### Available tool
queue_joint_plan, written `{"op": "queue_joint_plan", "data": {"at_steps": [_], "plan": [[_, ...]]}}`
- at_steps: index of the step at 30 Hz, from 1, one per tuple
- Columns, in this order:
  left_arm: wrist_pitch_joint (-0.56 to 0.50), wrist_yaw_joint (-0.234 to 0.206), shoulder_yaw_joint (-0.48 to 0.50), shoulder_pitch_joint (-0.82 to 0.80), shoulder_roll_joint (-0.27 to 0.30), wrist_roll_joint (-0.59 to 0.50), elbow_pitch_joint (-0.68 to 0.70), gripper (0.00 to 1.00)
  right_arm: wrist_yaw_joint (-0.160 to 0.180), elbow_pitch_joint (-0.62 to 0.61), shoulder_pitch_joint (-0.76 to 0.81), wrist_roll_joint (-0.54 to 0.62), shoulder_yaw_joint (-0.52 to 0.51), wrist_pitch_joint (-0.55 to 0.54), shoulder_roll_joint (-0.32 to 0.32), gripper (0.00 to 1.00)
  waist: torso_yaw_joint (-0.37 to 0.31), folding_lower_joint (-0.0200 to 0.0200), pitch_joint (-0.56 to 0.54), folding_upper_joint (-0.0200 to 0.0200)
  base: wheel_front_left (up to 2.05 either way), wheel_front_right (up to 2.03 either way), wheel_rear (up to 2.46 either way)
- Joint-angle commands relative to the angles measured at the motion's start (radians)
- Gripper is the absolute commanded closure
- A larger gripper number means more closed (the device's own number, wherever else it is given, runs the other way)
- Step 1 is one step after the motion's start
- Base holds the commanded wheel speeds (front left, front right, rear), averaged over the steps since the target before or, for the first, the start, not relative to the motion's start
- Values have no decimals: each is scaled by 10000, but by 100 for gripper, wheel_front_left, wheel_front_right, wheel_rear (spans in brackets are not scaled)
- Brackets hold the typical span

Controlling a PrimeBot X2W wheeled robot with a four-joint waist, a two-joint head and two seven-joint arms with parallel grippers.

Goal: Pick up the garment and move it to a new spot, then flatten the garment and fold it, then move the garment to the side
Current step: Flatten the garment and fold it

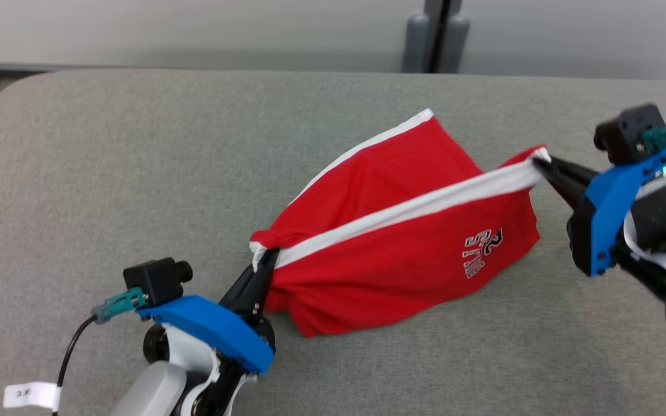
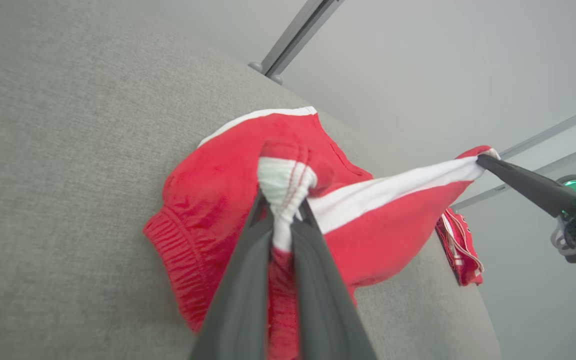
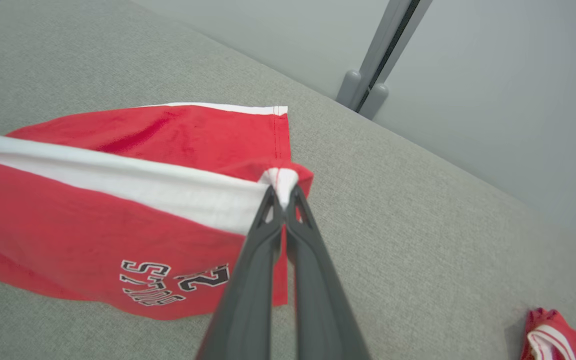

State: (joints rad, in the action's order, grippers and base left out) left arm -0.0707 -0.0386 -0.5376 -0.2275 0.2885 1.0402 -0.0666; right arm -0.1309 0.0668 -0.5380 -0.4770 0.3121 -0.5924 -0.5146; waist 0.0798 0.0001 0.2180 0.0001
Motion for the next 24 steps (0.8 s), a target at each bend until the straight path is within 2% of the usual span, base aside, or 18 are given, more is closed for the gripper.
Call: {"op": "queue_joint_plan", "data": {"at_steps": [1,7,11,13,20,21,22,24], "plan": [[188,8,50,-379,-204,-49,-380,100,3,385,-569,-108,254,141,-72,100,450,-1,461,-1,0,0,0],[598,232,37,-1418,-987,-123,-1830,100,3,2105,-2415,-400,879,939,69,100,993,-1,1172,-1,0,0,0],[849,271,45,-1983,-1278,-273,-2619,100,3,3215,-3281,-535,1133,1417,232,100,1270,-1,1568,-1,0,0,0],[979,272,84,-2246,-1437,-295,-2896,91,3,3681,-3671,-615,1319,1572,318,100,1341,-1,1776,-1,0,0,0],[1298,469,87,-2858,-1717,-406,-3622,90,3,4801,-4546,-856,1940,2033,549,100,1514,-1,2281,-1,0,0,0],[1343,513,52,-2943,-1773,-397,-3723,87,3,4950,-4649,-894,2024,2118,556,100,1547,-1,2332,-1,0,0,0],[1373,564,18,-2998,-1816,-404,-3812,76,3,5113,-4744,-942,2081,2223,562,100,1576,-1,2368,-1,0,0,0],[1480,676,-21,-3093,-1879,-394,-3990,32,3,5410,-4890,-973,2189,2460,602,100,1624,-1,2417,-1,0,0,0]]}}
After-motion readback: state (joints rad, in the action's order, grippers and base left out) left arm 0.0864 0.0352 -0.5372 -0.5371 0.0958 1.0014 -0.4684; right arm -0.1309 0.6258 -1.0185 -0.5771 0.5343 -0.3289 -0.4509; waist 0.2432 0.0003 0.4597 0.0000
